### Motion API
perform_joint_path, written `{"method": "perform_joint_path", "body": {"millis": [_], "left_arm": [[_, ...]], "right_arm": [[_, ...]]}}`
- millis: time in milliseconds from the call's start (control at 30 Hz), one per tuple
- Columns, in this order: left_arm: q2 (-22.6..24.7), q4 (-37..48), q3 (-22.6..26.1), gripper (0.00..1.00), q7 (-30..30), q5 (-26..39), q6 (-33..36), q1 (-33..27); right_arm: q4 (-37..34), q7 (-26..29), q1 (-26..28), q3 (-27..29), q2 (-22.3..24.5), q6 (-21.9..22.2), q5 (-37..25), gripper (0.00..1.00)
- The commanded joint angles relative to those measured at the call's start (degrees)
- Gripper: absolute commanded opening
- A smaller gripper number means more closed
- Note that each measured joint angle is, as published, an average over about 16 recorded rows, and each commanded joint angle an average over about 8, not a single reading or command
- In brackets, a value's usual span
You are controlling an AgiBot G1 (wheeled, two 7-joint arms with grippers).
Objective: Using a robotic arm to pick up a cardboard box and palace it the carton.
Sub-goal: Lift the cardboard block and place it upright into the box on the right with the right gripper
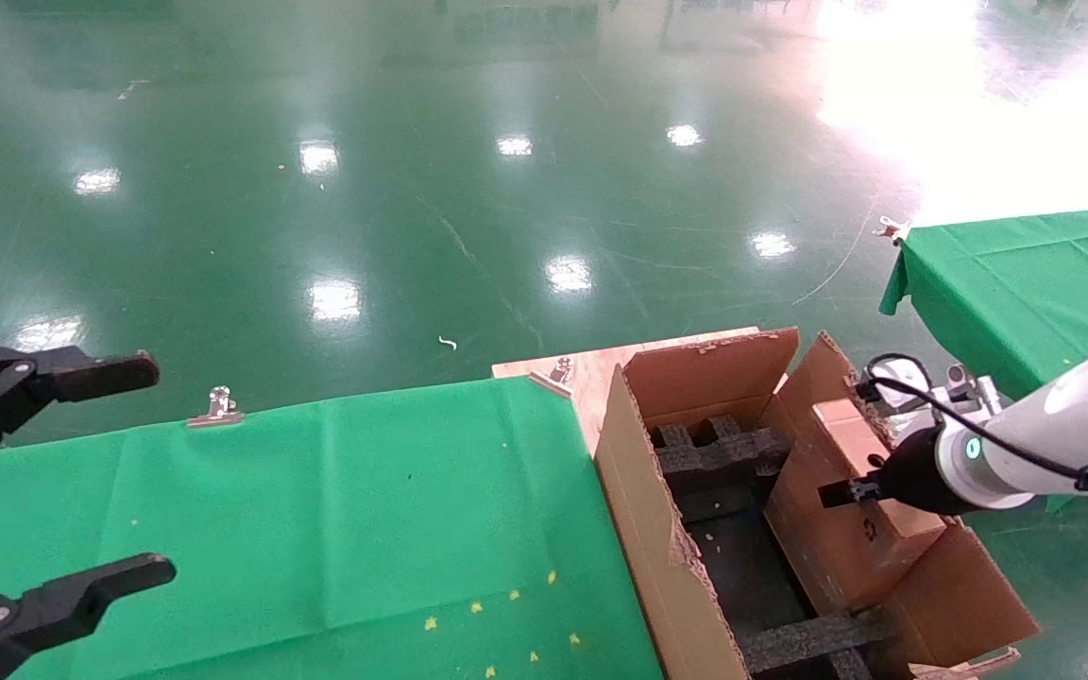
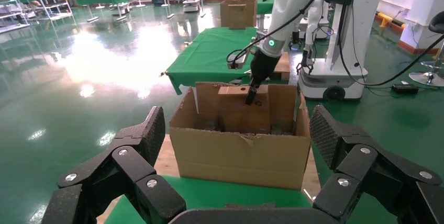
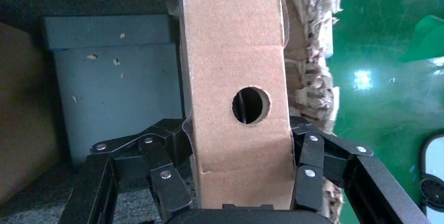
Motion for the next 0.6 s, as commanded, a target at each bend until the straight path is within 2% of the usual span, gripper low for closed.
{"method": "perform_joint_path", "body": {"millis": [33,333,600], "left_arm": [[0.0,0.0,0.0,1.00,0.0,0.0,0.0,0.0],[0.0,0.0,0.0,1.00,0.0,0.0,0.0,0.0],[0.0,0.0,0.0,1.00,0.0,0.0,0.0,0.0]], "right_arm": [[-0.1,0.4,-0.8,-0.2,-0.2,0.6,-0.3,0.00],[-2.5,0.2,-4.1,-1.0,-1.3,3.8,0.6,0.00],[-7.5,-2.9,-6.7,-1.4,-3.7,5.8,3.9,0.00]]}}
